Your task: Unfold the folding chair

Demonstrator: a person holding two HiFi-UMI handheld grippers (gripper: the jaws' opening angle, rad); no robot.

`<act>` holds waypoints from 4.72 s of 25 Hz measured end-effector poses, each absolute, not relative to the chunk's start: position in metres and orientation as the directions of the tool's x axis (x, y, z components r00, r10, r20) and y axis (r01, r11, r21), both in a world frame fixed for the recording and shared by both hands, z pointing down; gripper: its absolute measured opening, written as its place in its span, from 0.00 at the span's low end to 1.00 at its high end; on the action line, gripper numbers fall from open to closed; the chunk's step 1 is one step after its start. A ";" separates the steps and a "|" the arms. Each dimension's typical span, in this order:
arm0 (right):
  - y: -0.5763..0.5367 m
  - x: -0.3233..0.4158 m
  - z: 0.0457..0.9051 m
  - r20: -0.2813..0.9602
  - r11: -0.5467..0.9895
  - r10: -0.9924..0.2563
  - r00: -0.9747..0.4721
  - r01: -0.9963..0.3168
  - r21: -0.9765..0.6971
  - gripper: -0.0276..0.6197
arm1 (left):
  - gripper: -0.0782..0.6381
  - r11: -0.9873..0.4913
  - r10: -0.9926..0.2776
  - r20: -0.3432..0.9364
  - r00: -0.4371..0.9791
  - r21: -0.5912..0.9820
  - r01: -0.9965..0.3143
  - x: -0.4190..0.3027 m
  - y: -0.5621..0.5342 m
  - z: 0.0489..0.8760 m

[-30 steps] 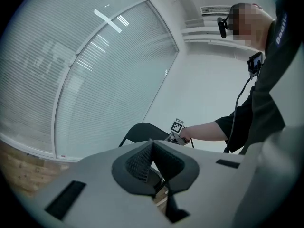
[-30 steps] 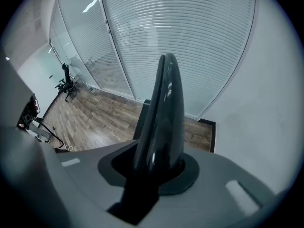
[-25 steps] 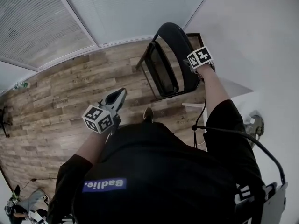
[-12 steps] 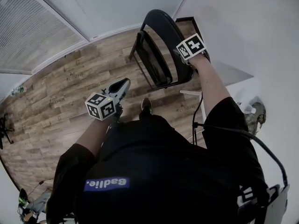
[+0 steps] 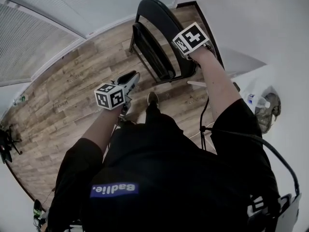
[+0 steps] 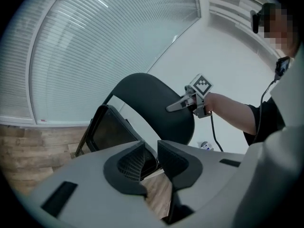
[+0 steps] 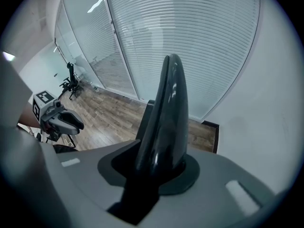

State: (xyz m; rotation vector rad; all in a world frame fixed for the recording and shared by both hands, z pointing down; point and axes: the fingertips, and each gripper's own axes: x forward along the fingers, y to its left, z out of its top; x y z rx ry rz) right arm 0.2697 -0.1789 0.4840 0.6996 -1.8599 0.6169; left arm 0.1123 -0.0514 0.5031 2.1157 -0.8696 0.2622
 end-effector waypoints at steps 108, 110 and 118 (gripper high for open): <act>-0.078 0.061 0.601 0.888 0.693 -0.073 -0.454 -0.663 -0.282 0.20 | 0.45 0.248 -0.586 0.456 0.670 0.888 -0.388 -0.228 0.063 0.917; -0.073 0.053 0.607 0.888 0.694 -0.073 -0.454 -0.663 -0.282 0.20 | 0.46 0.249 -0.594 0.453 0.664 0.889 -0.383 -0.238 0.069 0.932; -0.083 0.041 0.635 0.888 0.677 -0.074 -0.453 -0.677 -0.289 0.20 | 0.47 0.214 -0.629 0.399 0.668 0.914 -0.344 -0.271 0.067 0.973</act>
